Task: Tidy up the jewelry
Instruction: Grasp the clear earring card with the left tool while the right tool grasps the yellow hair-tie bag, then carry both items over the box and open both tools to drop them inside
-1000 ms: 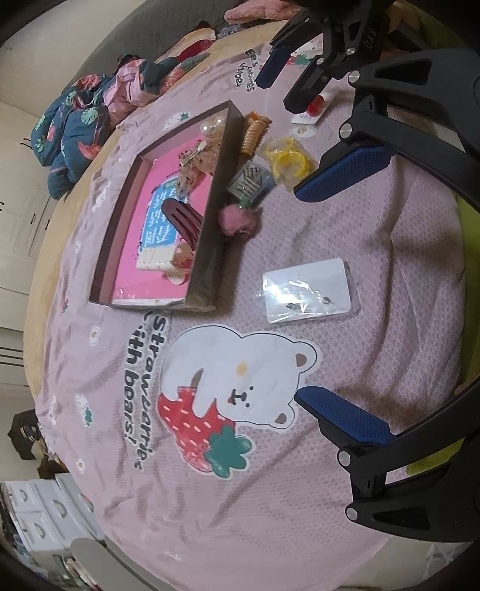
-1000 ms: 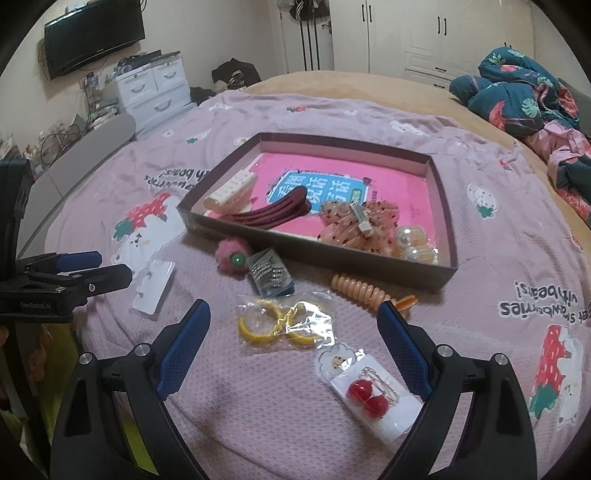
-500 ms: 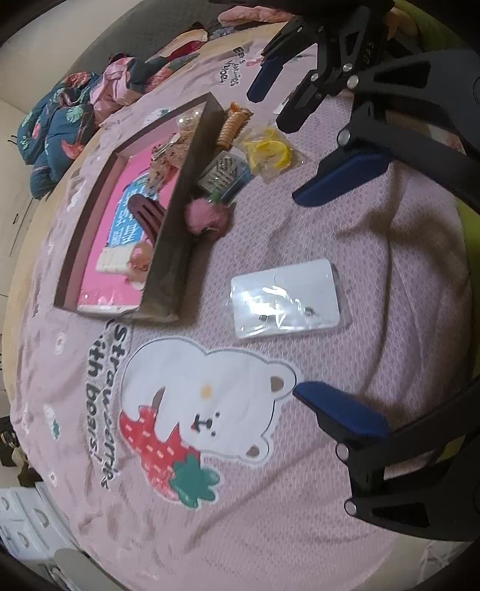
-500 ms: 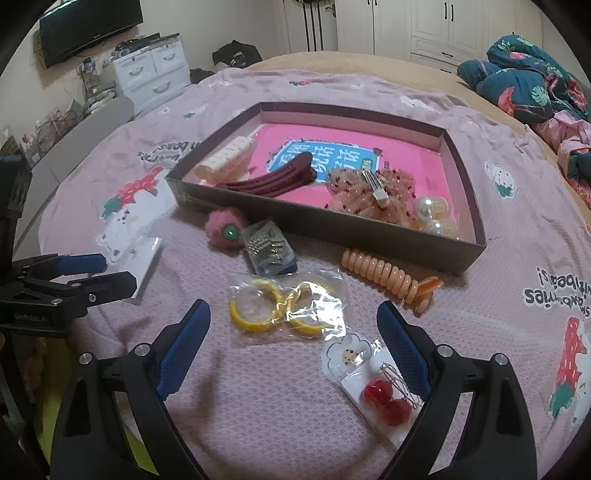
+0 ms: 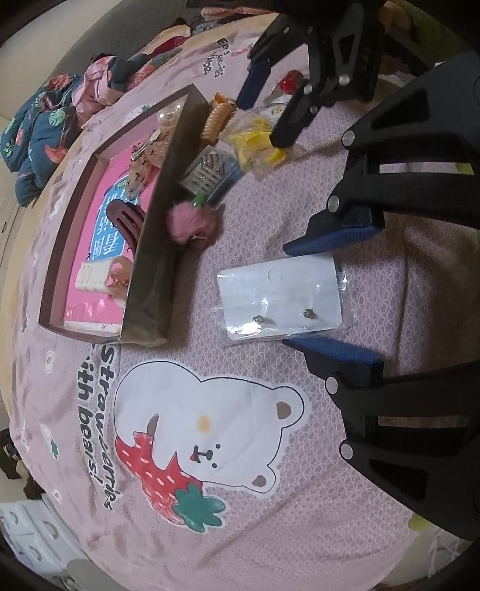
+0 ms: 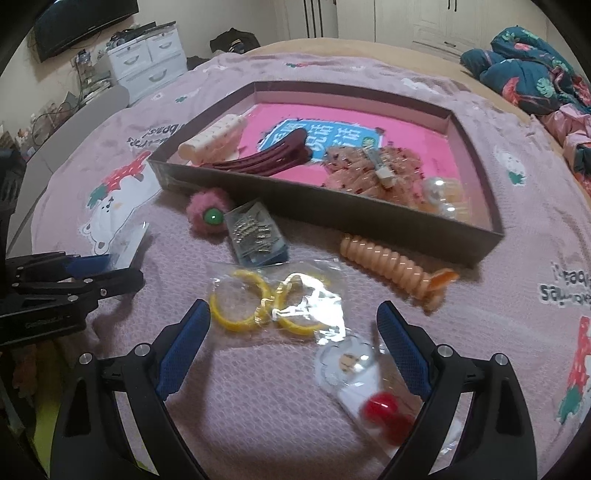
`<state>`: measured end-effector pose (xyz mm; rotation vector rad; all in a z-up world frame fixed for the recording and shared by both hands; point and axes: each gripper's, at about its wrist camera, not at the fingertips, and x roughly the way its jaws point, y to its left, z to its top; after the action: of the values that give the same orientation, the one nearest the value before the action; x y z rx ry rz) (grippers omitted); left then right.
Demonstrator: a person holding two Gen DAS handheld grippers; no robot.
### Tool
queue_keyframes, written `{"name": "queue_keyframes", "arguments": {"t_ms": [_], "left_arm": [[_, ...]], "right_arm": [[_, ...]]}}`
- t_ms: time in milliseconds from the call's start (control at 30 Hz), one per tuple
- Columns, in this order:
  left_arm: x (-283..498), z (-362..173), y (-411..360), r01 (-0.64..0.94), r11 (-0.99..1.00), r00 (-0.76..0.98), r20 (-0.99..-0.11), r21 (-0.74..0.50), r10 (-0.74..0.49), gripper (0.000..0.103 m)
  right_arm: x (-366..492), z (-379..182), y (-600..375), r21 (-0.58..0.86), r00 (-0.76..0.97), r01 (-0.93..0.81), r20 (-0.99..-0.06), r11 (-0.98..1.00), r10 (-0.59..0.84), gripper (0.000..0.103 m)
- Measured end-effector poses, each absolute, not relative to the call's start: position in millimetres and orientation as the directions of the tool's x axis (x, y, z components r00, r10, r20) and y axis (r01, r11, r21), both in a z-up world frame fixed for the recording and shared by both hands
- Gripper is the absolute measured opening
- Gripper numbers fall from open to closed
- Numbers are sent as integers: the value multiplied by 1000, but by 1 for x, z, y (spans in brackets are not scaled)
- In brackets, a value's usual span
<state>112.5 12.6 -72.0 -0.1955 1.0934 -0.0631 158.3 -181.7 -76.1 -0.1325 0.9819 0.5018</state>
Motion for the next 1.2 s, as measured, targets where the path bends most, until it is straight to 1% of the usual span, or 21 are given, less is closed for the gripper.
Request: {"name": "queue_keyframes", "arguments": {"t_ms": [233,267,300,467,833,1200], "left_arm": [[110,-69,14,-49,979,466,-871,-200,-155,35],[109,-69,14,-49,978,467,-870,-202,-156,35],[109,-68,14,-50,978,469,-869,-203,-157,35],[107,-65,14,-51,978,475,-866,-202,-155,35],[102,-44,11,-33,979,514,-843,-202,-156,35],[110,-24,-4,6,977,544,-819,-214,-183,34]], "right_arm": [[157,-84,-164,137,416,-497,-829,857,374,90],[155,-84,-163,149,411,-503,-826,851,387,89],[155,-83,-163,153,408,-508,-824,848,393,83],[149,-80,-159,164,401,-530,-816,832,417,80],[134,-59,-163,168,425,-552,-786,817,449,79],[132,-34,-196,151,496,-505,-756,850,428,79]]}}
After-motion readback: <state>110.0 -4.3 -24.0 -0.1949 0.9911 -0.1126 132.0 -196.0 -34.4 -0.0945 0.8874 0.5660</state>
